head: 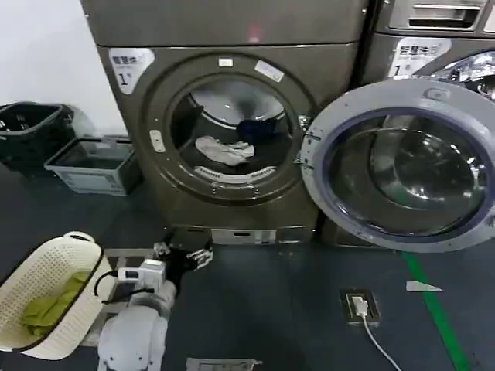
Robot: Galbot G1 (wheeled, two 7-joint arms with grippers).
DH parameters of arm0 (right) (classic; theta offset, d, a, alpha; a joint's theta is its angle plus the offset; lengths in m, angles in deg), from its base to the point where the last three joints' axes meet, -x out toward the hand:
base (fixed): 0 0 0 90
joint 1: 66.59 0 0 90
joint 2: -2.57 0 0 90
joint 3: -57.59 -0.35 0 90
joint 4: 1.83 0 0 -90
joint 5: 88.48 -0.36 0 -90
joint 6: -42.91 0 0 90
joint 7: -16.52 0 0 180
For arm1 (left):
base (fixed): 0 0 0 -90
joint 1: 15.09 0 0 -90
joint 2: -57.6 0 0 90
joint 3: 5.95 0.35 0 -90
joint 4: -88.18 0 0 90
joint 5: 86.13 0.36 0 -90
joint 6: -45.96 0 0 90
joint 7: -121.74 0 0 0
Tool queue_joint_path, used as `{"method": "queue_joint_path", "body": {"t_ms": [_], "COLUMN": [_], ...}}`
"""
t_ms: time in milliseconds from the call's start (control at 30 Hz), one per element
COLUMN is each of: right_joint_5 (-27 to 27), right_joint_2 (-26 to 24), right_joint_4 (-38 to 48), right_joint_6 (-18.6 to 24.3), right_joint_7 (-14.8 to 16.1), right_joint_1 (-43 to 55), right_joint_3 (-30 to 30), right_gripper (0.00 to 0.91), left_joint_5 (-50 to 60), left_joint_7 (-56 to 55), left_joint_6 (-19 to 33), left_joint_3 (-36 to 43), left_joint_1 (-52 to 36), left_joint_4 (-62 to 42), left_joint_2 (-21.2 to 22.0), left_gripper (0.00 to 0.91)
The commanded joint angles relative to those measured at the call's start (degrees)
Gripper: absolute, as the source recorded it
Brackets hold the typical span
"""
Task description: Grasp the clothes from the dryer.
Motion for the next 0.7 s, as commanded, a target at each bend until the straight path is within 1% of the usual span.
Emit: {"method": "queue_joint_path", "body": {"t_ms": [33, 433, 700], "right_joint_5": [-0.02, -0.09, -0.10], "right_joint_2": [0.08, 0.21, 0.77], "right_joint_4": [-0.03, 0.03, -0.06], "right_joint_6": [0.05, 0.09, 1.05], "right_joint_7": [0.01, 0.09, -0.35], "right_joint_1": [0.00, -0.33, -0.22], "right_joint_3": [-0.04, -0.36, -0.80], "right_gripper": [0.907, 0.907, 0.907], "left_joint_5": [-0.01, -0.01, 0.09], "left_joint_7": [-0.01, -0.08, -0.20], "left_joint_6": [-2.81, -2.81, -2.81], "left_joint_3": [-0.17, -0.18, -0.14], "left_joint_1": [0.12, 0.29, 0.28], "left_joint_4": [0.20, 0.13, 0.20], "left_joint_2": [-0.08, 0.00, -0.02], "left_gripper": [0.907, 0.907, 0.907]}}
